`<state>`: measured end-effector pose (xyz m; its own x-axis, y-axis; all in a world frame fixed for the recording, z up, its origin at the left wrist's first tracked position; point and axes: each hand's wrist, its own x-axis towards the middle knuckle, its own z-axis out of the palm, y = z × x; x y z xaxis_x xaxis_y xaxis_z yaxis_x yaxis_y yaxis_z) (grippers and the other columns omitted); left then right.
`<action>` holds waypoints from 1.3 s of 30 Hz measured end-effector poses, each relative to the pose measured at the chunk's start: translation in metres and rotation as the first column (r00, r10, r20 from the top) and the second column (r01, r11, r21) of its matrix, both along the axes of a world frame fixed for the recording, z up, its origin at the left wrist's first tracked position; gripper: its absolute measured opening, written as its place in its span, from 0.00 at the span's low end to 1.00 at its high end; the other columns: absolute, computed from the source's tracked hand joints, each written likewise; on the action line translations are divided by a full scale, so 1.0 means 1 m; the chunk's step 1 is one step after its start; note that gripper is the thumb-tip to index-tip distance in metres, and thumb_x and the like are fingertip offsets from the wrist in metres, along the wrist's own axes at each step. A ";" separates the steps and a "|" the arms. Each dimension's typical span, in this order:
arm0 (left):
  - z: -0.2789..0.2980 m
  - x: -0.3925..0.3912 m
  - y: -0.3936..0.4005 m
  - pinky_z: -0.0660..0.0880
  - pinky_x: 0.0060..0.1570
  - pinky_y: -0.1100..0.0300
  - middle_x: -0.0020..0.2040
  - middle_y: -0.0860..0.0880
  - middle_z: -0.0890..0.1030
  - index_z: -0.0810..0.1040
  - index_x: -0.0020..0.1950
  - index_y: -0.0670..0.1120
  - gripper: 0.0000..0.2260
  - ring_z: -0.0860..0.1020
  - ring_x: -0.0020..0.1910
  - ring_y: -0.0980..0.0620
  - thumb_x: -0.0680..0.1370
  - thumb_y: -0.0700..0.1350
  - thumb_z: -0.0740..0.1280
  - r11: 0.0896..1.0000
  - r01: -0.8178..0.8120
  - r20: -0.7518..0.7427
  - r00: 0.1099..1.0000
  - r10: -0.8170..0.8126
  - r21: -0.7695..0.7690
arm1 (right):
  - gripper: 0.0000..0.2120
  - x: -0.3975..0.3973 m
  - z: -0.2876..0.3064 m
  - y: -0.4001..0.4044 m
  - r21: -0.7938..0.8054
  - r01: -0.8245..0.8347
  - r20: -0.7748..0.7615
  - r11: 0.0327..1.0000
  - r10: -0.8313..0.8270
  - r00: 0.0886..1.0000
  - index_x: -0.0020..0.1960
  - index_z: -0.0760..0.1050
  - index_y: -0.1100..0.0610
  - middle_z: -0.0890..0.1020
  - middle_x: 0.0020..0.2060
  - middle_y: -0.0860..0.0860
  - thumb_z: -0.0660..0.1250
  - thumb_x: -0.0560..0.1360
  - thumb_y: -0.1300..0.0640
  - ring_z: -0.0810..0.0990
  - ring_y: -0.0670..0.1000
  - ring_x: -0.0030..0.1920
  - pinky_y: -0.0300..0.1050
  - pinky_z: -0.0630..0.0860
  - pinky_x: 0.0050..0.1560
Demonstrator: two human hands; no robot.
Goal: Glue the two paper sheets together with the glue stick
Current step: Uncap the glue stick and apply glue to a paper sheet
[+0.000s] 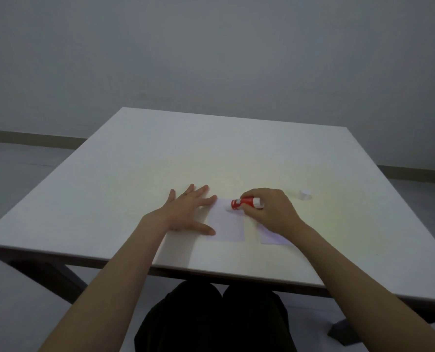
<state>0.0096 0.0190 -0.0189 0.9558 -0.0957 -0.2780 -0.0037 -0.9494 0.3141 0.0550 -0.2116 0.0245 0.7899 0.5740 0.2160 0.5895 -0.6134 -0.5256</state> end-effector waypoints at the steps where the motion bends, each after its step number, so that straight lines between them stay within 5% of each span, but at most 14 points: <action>1: 0.001 0.000 -0.001 0.35 0.71 0.37 0.79 0.55 0.43 0.50 0.76 0.60 0.44 0.38 0.77 0.49 0.66 0.68 0.67 1.000 0.000 -0.004 1.000 0.000 -0.003 | 0.10 0.002 -0.001 -0.001 0.007 0.034 0.005 0.999 -0.034 0.999 0.51 0.82 0.56 0.86 0.47 0.52 0.68 0.73 0.55 0.81 0.53 0.48 0.47 0.75 0.50; 5: 0.004 -0.001 -0.003 0.36 0.71 0.36 0.79 0.54 0.42 0.49 0.76 0.59 0.44 0.38 0.77 0.49 0.67 0.67 0.67 1.000 0.001 -0.010 1.000 -0.001 0.014 | 0.10 -0.016 -0.004 -0.006 0.030 -0.074 0.018 0.997 0.073 0.997 0.51 0.82 0.55 0.85 0.43 0.51 0.70 0.72 0.54 0.79 0.51 0.42 0.43 0.72 0.43; 9: 0.003 -0.001 -0.003 0.35 0.71 0.37 0.79 0.55 0.42 0.49 0.76 0.59 0.44 0.38 0.77 0.49 0.66 0.67 0.67 1.000 -0.010 -0.011 1.000 0.011 0.004 | 0.11 -0.024 0.001 -0.012 0.008 -0.232 -0.148 0.973 0.231 0.962 0.51 0.82 0.52 0.85 0.44 0.48 0.70 0.70 0.53 0.80 0.46 0.43 0.37 0.75 0.45; 17: 0.002 -0.002 -0.001 0.34 0.71 0.37 0.79 0.55 0.43 0.50 0.76 0.59 0.44 0.38 0.77 0.50 0.66 0.67 0.68 1.000 -0.011 0.000 1.000 0.011 -0.018 | 0.09 0.003 0.002 -0.025 0.056 -0.021 -0.092 0.998 0.026 0.995 0.49 0.82 0.56 0.85 0.45 0.50 0.70 0.71 0.55 0.81 0.50 0.46 0.47 0.76 0.49; 23: 0.003 -0.001 -0.002 0.34 0.71 0.38 0.79 0.55 0.42 0.49 0.76 0.59 0.44 0.38 0.77 0.50 0.66 0.68 0.67 1.000 -0.012 -0.010 1.000 0.012 -0.006 | 0.08 -0.020 0.003 -0.036 0.040 -0.201 -0.200 0.979 0.205 0.958 0.47 0.83 0.50 0.84 0.41 0.43 0.71 0.68 0.54 0.80 0.41 0.43 0.31 0.74 0.42; 27: 0.005 -0.003 -0.002 0.33 0.71 0.38 0.79 0.55 0.42 0.49 0.76 0.59 0.44 0.37 0.77 0.51 0.67 0.66 0.68 0.999 -0.013 -0.022 1.000 0.012 -0.030 | 0.08 -0.004 0.004 -0.037 0.034 -0.039 -0.164 0.999 0.044 0.986 0.48 0.83 0.55 0.86 0.45 0.48 0.70 0.70 0.58 0.81 0.47 0.45 0.43 0.76 0.48; 32: 0.003 -0.005 -0.001 0.30 0.70 0.39 0.79 0.56 0.41 0.49 0.76 0.59 0.44 0.35 0.77 0.52 0.67 0.66 0.68 0.997 -0.014 -0.006 1.000 0.014 -0.074 | 0.07 0.000 0.002 -0.042 0.193 0.186 -0.128 0.964 -0.163 0.978 0.49 0.82 0.52 0.83 0.39 0.45 0.70 0.72 0.56 0.77 0.38 0.36 0.25 0.70 0.39; 35: -0.003 -0.008 0.001 0.29 0.70 0.41 0.79 0.56 0.43 0.49 0.76 0.58 0.44 0.36 0.77 0.53 0.67 0.67 0.67 0.991 -0.027 0.045 0.998 0.034 -0.133 | 0.08 -0.009 0.001 -0.047 0.435 0.334 -0.436 0.836 -0.128 0.891 0.51 0.83 0.55 0.81 0.29 0.51 0.69 0.73 0.58 0.75 0.42 0.27 0.35 0.72 0.36; 39: -0.004 -0.009 0.004 0.30 0.71 0.42 0.79 0.57 0.47 0.51 0.76 0.60 0.42 0.39 0.77 0.54 0.67 0.66 0.68 0.979 -0.047 0.059 0.996 0.060 -0.199 | 0.08 -0.038 0.002 -0.041 0.575 0.608 -0.802 0.548 0.230 0.551 0.51 0.79 0.62 0.80 0.32 0.54 0.63 0.77 0.61 0.74 0.49 0.28 0.42 0.69 0.33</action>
